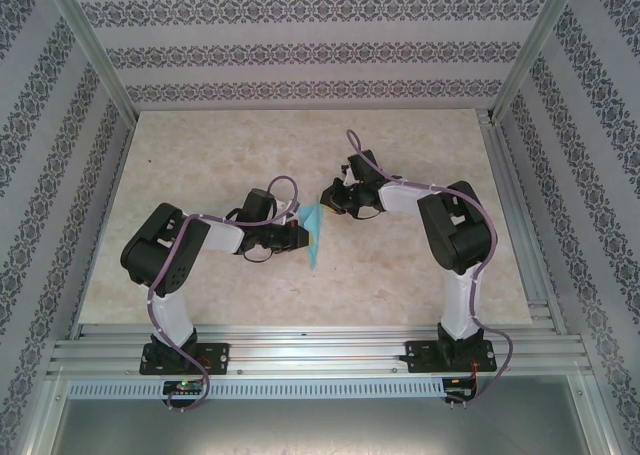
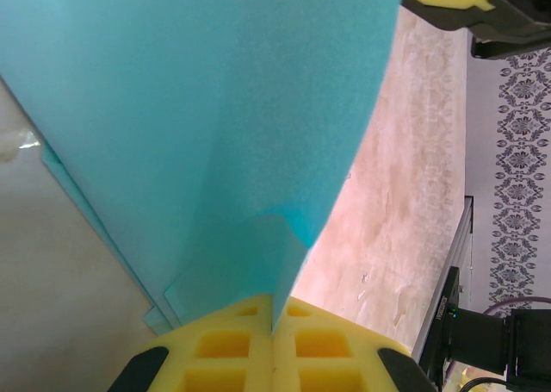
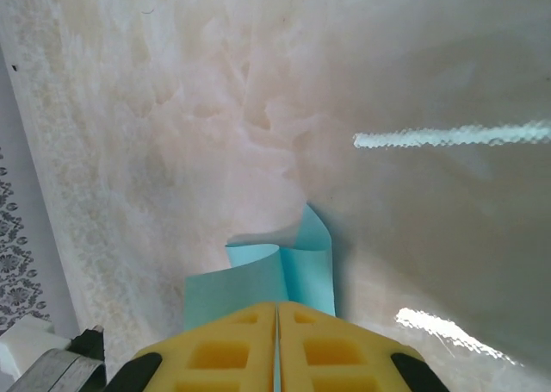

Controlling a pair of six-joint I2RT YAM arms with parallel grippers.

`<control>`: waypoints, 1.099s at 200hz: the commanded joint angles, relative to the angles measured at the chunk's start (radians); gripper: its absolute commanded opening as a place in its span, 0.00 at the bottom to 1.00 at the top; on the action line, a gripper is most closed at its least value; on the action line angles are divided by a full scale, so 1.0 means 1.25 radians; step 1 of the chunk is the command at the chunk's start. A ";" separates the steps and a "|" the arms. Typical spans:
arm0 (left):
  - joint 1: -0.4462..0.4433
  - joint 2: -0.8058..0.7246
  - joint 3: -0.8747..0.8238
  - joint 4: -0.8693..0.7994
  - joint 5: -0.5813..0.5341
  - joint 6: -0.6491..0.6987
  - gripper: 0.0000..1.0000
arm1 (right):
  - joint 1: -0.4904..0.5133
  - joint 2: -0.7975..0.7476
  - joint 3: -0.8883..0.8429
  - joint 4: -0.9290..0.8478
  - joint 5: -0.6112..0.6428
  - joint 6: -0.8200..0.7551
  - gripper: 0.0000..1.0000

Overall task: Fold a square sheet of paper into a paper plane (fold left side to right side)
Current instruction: Fold the wing for the fifth time at the center of the table.

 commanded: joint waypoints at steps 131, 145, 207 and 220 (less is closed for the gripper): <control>0.008 -0.006 0.007 0.036 0.012 0.007 0.00 | 0.020 0.087 0.045 -0.114 0.057 -0.043 0.10; 0.009 0.002 0.015 0.031 0.021 0.018 0.00 | 0.021 0.089 0.043 -0.119 0.057 -0.047 0.10; 0.030 0.031 0.033 0.007 0.052 0.058 0.00 | 0.023 0.093 0.047 -0.146 0.066 -0.072 0.10; 0.035 0.028 0.037 -0.002 0.058 0.066 0.00 | 0.023 0.094 0.047 -0.151 0.068 -0.076 0.10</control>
